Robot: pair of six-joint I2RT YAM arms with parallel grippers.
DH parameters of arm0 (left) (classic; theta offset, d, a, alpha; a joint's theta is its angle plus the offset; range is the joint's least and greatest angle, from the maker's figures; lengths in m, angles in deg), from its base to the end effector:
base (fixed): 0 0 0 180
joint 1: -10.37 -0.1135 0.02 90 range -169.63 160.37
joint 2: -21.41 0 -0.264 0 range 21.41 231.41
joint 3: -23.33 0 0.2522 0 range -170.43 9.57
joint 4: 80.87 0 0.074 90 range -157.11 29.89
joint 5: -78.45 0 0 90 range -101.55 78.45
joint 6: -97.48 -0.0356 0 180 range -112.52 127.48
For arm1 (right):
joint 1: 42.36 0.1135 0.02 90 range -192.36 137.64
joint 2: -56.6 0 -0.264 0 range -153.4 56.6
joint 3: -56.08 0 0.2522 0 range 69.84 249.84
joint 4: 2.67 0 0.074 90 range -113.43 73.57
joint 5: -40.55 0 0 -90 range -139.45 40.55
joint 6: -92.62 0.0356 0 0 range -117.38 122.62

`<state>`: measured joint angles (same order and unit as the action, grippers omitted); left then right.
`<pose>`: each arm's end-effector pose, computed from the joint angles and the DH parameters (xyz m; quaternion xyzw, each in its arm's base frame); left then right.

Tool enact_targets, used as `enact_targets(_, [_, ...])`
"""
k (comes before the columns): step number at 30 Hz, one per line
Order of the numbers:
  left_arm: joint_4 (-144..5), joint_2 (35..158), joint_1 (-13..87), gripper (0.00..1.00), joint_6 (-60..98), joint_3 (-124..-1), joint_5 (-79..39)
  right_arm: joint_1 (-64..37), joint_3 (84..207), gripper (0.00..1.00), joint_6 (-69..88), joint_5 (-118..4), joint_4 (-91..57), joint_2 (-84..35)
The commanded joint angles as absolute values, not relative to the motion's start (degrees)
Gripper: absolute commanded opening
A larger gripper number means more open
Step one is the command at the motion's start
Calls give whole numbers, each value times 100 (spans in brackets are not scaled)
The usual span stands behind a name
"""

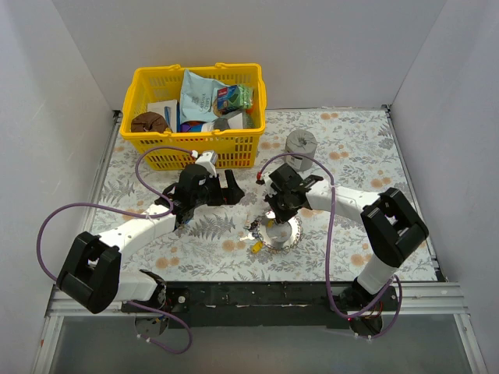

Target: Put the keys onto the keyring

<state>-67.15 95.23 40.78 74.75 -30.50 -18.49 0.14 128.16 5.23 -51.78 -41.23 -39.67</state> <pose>0.2345 -0.1426 0.2201 -0.2512 0.8440 -0.3896 0.2697 0.2416 0.2234 0.1752 -0.3360 0.9117 0.1086 0.2099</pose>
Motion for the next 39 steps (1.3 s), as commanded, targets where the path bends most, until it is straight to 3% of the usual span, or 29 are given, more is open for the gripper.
enact_targets(1, [-6948,9480,4034,98,7375,-2954,-1990,18,12811,1,271,-5990,-3542,-3323])
enact_targets(4, [-7106,9445,4034,98,7375,-2866,-2147,18,12609,10,34,-6105,-3173,-3033])
enact_targets(8, [-7195,9436,4034,98,7314,-2831,-2271,1,12512,46,-116,-6218,-2883,-2918])
enact_targets(11, [-7186,9401,4025,98,7296,-2840,-2315,-52,12398,55,-134,-6614,-2532,-2944])
enact_targets(15, [-7247,9296,4025,98,7313,-2778,-2359,-105,12266,55,-116,-6966,-2065,-3067])
enact_targets(25, [-7265,9322,4025,98,7393,-2682,-2421,-131,12565,43,-186,-7090,-1986,-3734])
enact_targets(39, [-7397,9401,4016,98,7401,-2576,-2552,-131,12512,43,-265,-6685,-1863,-4051])
